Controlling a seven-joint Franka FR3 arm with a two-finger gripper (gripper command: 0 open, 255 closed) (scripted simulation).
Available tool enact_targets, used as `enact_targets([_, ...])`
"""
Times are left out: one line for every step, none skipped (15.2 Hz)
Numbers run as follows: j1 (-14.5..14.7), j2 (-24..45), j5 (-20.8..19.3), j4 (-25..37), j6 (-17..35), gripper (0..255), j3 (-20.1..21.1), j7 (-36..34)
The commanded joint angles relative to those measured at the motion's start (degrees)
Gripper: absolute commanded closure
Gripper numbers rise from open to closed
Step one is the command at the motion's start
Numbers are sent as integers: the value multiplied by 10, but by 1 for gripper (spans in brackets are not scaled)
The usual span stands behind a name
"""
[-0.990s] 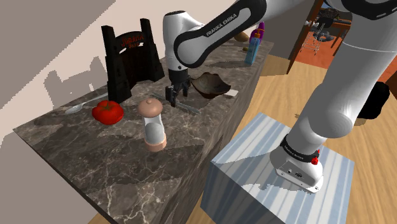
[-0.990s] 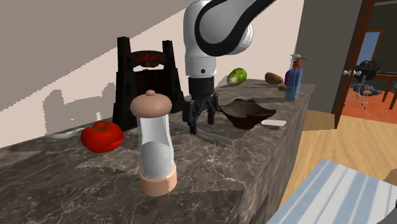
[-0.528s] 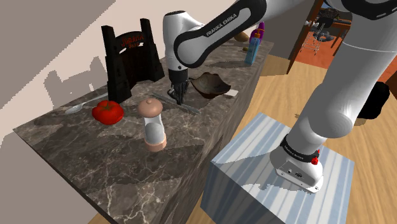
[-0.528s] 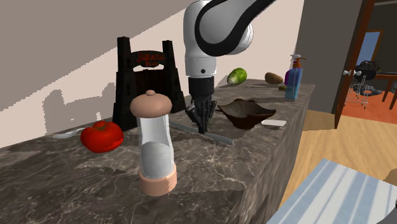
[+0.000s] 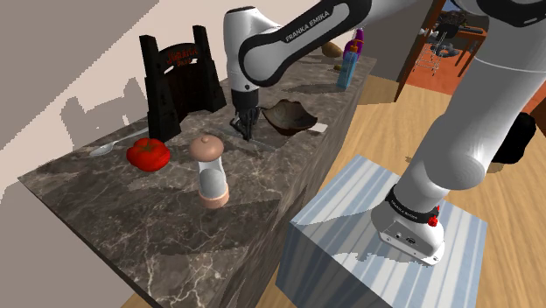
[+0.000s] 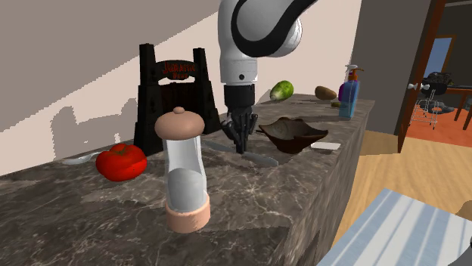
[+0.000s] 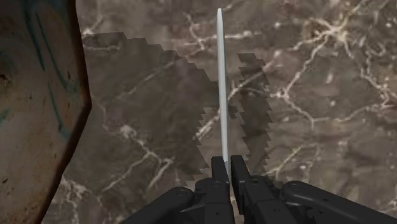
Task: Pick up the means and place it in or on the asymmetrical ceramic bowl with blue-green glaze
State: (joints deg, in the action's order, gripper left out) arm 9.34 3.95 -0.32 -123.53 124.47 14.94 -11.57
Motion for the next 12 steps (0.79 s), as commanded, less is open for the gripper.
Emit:
enact_targets([-1,-7,2,8,-15,255,0,2])
enact_targets([-1,-11,3,11,-22,255,0,3])
enact_targets([-1,-15,5,15,-29,255,0,3])
enact_targets([-1,-18,6,19,-37,255,0,4])
enact_targets([-1,-22,7,23,-44,255,0,5])
enact_targets([-1,-25,8,27,-52,255,0,5])
enact_targets([-1,-28,8,32,-59,255,0,6])
enact_targets([-2,-31,9,36,-67,255,0,7])
enact_targets([-2,-34,10,41,-74,255,0,7])
enact_targets([-2,-37,11,45,-81,255,0,8])
enact_targets([-2,-40,12,50,-89,255,-1,8])
enact_targets([-2,-43,12,55,-96,255,-1,8])
